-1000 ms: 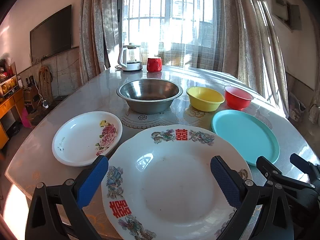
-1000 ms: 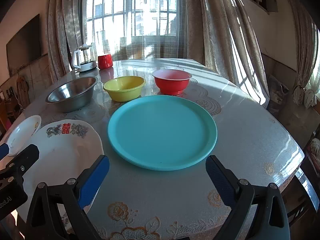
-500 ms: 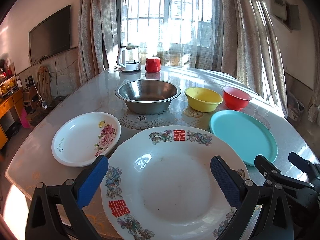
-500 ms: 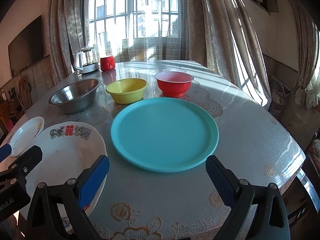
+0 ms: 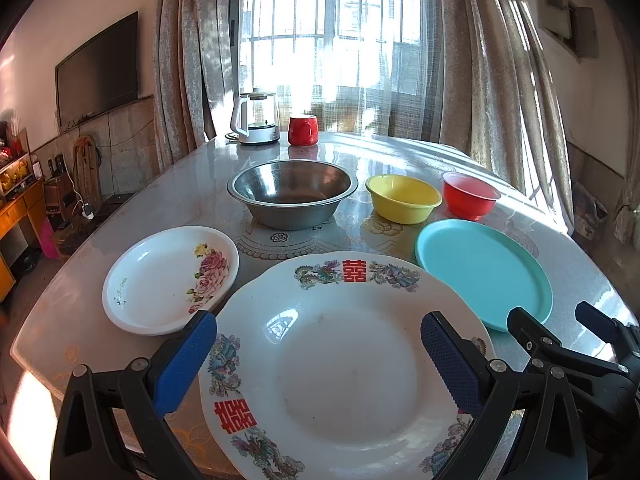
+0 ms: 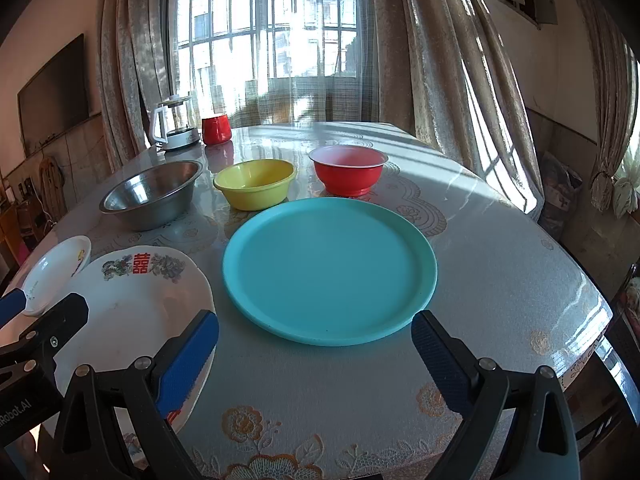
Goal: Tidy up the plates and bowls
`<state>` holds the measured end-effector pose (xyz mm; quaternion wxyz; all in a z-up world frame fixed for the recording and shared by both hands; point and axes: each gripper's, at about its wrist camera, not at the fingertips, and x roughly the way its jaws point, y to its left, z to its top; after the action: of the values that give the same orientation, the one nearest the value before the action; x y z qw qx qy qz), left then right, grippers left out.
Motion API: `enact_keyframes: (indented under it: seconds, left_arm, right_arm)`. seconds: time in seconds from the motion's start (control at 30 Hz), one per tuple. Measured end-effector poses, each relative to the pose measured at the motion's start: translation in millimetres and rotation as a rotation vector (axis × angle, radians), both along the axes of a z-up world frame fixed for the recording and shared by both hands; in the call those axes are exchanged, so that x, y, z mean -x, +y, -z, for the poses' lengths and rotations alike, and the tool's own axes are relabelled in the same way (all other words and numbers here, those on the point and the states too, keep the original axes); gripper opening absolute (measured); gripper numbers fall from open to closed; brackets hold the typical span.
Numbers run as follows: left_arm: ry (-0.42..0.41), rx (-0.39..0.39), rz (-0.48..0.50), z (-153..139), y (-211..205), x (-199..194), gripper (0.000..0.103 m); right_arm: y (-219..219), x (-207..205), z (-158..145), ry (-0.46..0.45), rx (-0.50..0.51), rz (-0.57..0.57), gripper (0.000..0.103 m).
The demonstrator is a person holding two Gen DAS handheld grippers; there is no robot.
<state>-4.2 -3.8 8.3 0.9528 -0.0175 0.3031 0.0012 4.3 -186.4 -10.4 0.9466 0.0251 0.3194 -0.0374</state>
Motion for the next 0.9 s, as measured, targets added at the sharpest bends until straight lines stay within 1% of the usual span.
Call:
enact_keyframes:
  seconds: [0.67,0.8,0.9]
  left_arm:
    - [0.007,-0.015,0.021,1.7,-9.3,-2.0,0.103]
    - [0.018,-0.019,0.035,2.0,-13.0,-5.5,0.103]
    - [0.024,-0.012,0.069,0.5,-16.9,-8.9,0.103]
  right_arm:
    - [-6.9,-1.5,2.6,-0.001,-0.017,0.011,0.099]
    - [-10.5,-2.8,4.1,0.002,-0.026,0.014,0.099]
    - [-16.1,-5.6,4.9,0.009,-0.041,0.008,0.099]
